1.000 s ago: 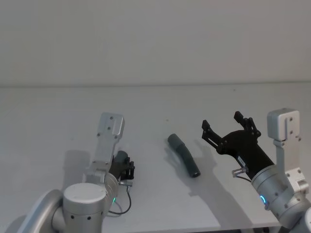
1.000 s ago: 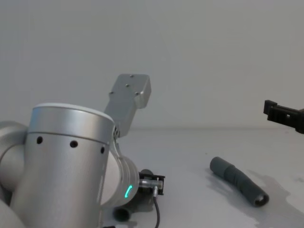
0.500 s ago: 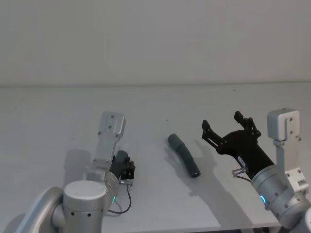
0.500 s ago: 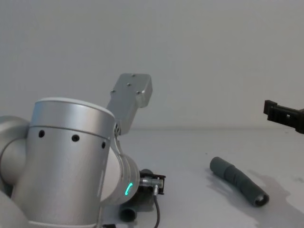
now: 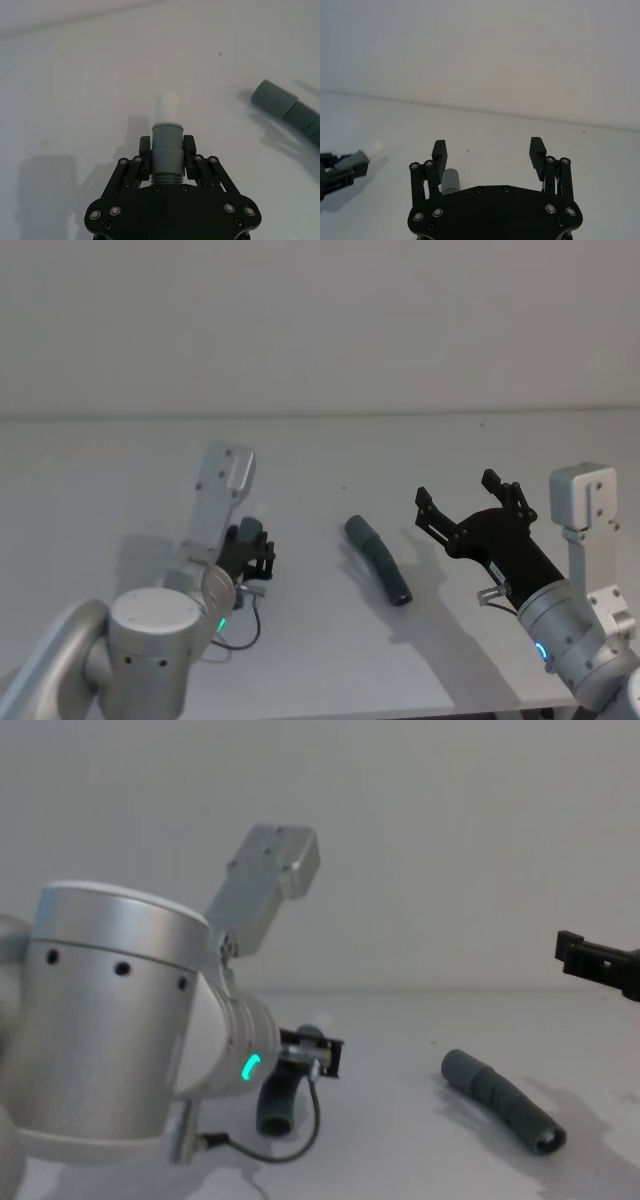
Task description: Use both hands to pick up one end of the pipe from the table, align the ends, and insert them.
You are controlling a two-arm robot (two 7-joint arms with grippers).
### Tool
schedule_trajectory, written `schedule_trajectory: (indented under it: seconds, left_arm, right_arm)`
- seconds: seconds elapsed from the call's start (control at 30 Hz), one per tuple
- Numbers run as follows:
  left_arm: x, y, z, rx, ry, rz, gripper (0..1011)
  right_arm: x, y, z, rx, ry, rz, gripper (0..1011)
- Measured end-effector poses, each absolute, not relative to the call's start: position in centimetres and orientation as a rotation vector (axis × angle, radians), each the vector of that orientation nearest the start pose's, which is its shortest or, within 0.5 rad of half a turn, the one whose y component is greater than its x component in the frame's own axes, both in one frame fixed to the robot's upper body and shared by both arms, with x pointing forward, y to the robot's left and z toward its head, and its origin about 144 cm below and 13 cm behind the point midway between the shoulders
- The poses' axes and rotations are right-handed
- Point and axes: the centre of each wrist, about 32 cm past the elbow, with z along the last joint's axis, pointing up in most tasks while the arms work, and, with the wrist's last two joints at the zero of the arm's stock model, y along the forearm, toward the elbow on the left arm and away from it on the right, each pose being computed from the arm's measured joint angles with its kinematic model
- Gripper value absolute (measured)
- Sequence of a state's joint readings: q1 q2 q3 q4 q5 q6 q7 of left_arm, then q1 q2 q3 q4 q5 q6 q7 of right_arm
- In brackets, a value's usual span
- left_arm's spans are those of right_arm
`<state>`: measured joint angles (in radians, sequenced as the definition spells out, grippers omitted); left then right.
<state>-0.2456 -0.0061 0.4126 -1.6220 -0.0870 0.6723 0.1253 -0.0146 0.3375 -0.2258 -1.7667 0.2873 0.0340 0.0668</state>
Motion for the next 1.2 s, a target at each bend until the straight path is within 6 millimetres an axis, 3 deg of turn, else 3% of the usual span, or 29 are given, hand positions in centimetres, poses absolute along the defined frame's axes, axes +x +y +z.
schedule_trajectory:
  seconds: [0.47,1.2]
  left_arm:
    - [50.3,12.6,124.8,0.319,0.077,1.159,354]
    - [52.6,18.6,126.5,0.331,-0.055,0.85,355]
  right_arm:
    - [44.3,-23.7,118.9,0.026,-0.075,-1.229,1003]
    - [44.3,-23.7,118.9,0.026,-0.075,-1.229,1003]
